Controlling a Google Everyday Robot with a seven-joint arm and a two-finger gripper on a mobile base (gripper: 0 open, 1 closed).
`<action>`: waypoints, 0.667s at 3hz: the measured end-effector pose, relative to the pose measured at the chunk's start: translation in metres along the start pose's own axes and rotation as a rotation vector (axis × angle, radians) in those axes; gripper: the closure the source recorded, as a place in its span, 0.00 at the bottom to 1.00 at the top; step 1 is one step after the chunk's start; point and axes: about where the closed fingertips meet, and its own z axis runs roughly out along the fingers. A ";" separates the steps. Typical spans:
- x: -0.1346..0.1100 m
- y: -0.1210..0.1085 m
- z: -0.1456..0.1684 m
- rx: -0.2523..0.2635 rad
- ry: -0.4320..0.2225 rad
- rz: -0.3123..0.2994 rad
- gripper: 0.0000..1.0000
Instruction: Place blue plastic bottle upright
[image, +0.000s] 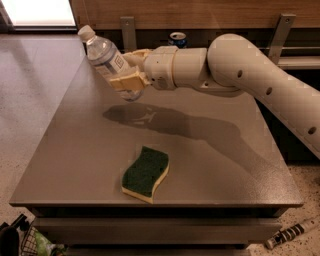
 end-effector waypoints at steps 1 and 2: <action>0.009 -0.024 -0.009 0.094 -0.046 0.127 1.00; 0.024 -0.026 -0.018 0.121 -0.024 0.227 1.00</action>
Offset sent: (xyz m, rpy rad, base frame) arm 0.0252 -0.0544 -0.0282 0.1566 0.2744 -0.2247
